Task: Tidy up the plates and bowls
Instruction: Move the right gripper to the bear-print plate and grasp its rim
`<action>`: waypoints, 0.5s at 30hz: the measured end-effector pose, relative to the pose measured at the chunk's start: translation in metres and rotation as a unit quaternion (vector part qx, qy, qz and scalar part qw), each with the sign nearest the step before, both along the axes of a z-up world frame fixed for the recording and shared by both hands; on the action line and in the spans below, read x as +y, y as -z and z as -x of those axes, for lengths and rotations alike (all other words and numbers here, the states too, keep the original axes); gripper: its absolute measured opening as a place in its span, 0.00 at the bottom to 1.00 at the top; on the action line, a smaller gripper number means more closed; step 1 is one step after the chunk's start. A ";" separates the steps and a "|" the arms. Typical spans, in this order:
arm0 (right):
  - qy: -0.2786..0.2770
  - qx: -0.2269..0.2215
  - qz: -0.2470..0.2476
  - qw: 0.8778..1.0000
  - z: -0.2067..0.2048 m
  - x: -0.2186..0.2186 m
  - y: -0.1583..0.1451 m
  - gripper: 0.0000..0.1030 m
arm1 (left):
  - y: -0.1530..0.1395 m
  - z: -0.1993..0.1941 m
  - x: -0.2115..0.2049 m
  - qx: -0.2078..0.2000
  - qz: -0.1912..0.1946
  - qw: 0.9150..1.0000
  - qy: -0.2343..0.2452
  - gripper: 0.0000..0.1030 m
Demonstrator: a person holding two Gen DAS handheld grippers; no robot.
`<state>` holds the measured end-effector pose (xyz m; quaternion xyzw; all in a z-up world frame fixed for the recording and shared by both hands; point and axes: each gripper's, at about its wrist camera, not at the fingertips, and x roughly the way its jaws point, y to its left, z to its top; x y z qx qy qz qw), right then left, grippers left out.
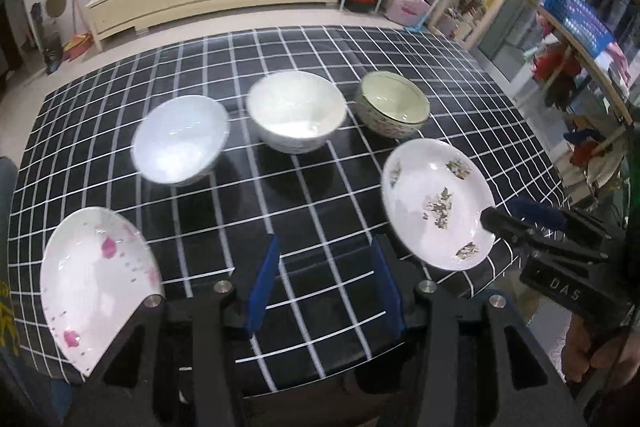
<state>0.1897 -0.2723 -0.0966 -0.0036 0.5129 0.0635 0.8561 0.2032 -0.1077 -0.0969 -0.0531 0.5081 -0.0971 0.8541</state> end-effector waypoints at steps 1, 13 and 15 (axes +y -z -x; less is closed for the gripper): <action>0.005 0.001 0.000 1.000 -0.003 -0.007 0.001 0.56 | 0.003 -0.004 -0.006 0.004 0.000 1.000 0.004 0.44; 0.046 0.035 0.004 0.998 -0.033 -0.072 0.035 0.56 | 0.040 -0.045 -0.064 0.040 -0.008 0.999 0.037 0.44; 0.047 0.040 0.005 0.998 -0.037 -0.078 0.041 0.56 | 0.049 -0.050 -0.070 0.048 -0.010 0.998 0.037 0.44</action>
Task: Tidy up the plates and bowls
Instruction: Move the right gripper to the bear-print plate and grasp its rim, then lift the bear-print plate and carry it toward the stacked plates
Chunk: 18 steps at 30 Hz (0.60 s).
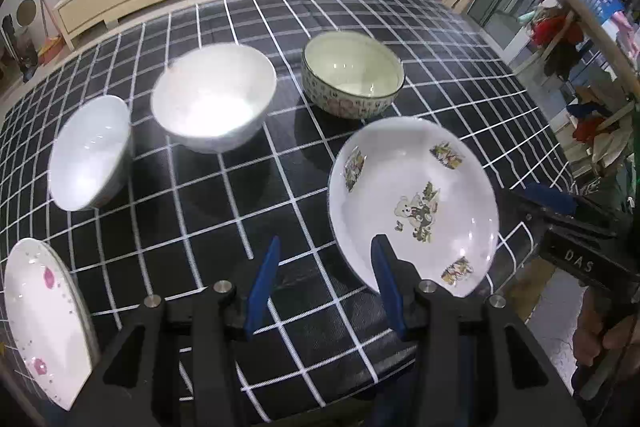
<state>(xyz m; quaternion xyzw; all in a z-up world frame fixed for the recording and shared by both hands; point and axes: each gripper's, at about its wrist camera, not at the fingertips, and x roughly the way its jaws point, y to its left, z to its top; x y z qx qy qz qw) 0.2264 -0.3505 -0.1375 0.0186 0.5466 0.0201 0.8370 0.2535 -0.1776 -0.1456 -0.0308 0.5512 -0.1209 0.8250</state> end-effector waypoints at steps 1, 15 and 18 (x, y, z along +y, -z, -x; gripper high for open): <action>0.003 0.004 0.001 1.000 -0.003 -0.005 0.005 0.56 | 0.005 -0.003 -0.002 0.007 0.001 1.000 0.000 0.44; -0.006 0.022 -0.012 1.000 -0.024 -0.026 0.044 0.35 | 0.047 -0.030 -0.021 0.045 -0.004 0.999 -0.003 0.13; -0.012 0.026 -0.025 0.999 -0.025 -0.025 0.048 0.23 | 0.047 -0.031 -0.025 0.043 -0.011 0.999 0.003 0.10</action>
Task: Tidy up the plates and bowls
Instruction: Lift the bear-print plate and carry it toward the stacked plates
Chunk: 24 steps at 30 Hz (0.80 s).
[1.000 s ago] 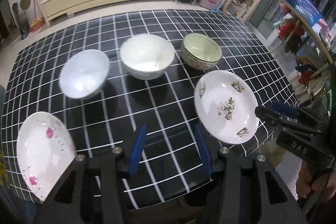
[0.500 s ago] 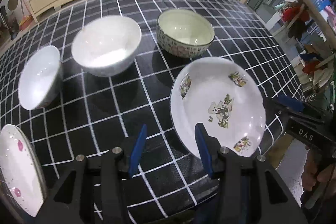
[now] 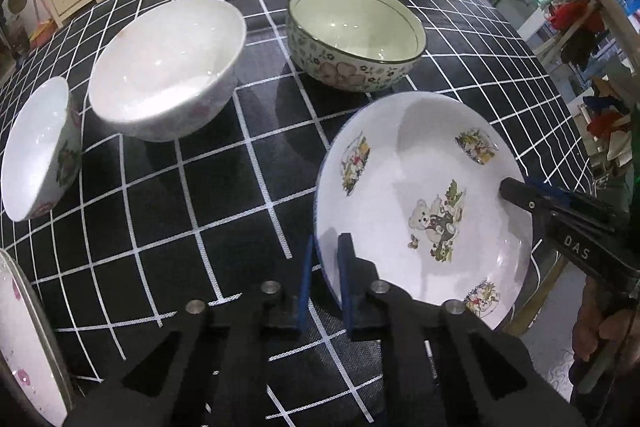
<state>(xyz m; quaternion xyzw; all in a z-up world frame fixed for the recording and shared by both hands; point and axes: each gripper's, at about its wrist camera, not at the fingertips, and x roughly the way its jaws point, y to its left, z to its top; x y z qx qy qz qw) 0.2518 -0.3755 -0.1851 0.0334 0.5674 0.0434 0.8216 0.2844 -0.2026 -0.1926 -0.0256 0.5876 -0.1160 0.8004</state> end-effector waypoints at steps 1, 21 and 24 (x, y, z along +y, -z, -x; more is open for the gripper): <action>-0.002 -0.001 0.000 1.000 0.000 0.002 0.000 0.20 | 0.000 0.000 -0.001 -0.003 -0.006 1.000 0.002 0.10; -0.061 0.003 0.020 0.998 0.025 0.078 0.001 0.18 | 0.001 0.034 0.068 -0.005 -0.015 1.000 -0.025 0.10; -0.074 0.007 0.020 0.997 0.031 0.097 0.001 0.18 | 0.002 0.041 0.085 -0.001 -0.016 0.999 -0.035 0.10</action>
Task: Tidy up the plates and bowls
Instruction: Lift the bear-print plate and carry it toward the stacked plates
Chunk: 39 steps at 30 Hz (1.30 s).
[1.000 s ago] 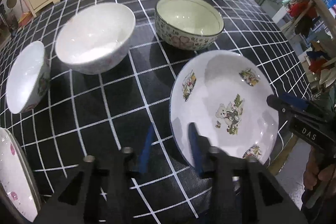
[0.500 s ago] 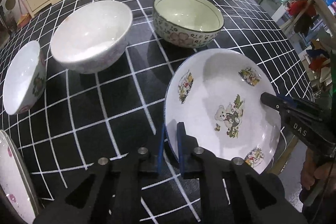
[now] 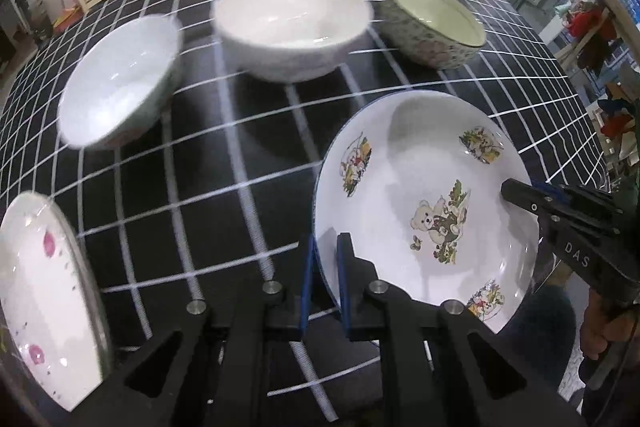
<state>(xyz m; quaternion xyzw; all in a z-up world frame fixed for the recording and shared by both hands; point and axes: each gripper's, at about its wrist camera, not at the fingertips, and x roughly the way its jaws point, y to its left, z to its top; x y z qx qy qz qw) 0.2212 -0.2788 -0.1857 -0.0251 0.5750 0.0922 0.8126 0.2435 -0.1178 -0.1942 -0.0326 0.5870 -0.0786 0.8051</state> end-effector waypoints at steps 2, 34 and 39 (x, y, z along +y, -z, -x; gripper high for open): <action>-0.008 0.002 0.000 1.000 0.004 0.012 0.000 0.18 | 0.000 0.006 0.013 0.002 -0.001 1.000 -0.006 0.10; -0.054 0.022 0.028 0.998 0.015 0.110 0.008 0.20 | 0.006 0.048 0.112 0.034 0.048 0.997 -0.056 0.10; -0.057 0.019 0.031 0.998 0.018 0.109 0.008 0.20 | 0.009 0.045 0.106 0.033 0.036 0.998 -0.047 0.11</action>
